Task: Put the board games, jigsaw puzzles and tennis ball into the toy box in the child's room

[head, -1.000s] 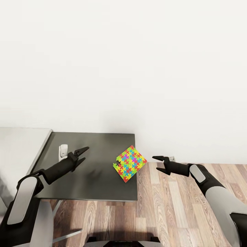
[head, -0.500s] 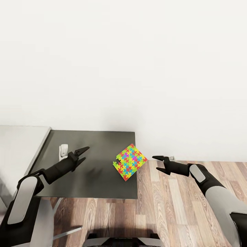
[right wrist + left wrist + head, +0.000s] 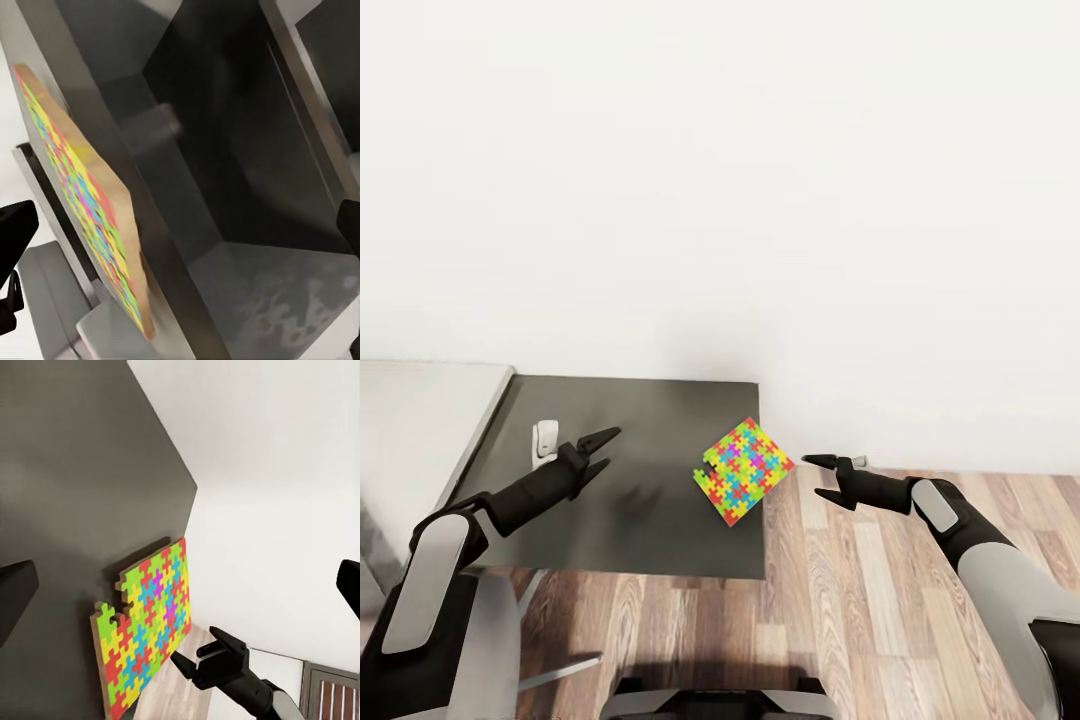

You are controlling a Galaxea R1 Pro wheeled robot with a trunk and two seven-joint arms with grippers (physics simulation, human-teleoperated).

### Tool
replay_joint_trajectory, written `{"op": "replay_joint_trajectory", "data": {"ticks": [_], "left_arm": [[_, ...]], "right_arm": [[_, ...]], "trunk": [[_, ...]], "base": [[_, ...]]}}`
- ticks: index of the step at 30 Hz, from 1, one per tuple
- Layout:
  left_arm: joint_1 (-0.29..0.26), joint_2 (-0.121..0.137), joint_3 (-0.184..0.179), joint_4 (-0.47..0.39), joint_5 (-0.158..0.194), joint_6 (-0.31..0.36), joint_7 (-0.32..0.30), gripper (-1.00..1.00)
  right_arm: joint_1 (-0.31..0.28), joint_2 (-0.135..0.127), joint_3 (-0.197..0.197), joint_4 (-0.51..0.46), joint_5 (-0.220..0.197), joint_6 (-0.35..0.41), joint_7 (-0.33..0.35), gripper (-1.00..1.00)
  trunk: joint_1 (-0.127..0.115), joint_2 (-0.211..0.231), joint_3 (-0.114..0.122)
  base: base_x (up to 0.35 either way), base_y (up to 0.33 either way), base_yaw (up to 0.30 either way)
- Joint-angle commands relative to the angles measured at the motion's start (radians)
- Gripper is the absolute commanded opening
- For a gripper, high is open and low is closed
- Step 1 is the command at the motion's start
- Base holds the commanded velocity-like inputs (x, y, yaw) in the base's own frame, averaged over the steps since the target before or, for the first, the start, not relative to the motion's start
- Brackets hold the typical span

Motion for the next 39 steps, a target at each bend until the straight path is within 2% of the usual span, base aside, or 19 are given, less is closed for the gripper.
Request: {"op": "replay_joint_trajectory", "data": {"ticks": [1,17,39], "left_arm": [[-0.001,0.0,0.001,0.0,0.005,0.005,0.004,1.0],[-0.001,-0.001,0.001,0.0,0.005,0.005,0.004,1.0],[-0.001,-0.002,0.001,0.0,0.005,0.005,0.004,1.0]], "right_arm": [[0.0,0.0,-0.005,0.0,0.005,0.005,0.004,1.0],[0.0,0.001,-0.005,-0.001,0.006,0.005,0.005,1.0],[-0.001,-0.002,-0.005,-0.003,0.006,0.005,0.005,1.0]], "trunk": [[0.001,-0.002,-0.001],[0.001,-0.002,-0.002],[0.001,-0.002,-0.002]], "base": [[0.0,0.0,0.169],[0.0,0.0,0.232],[0.0,0.0,0.035]]}}
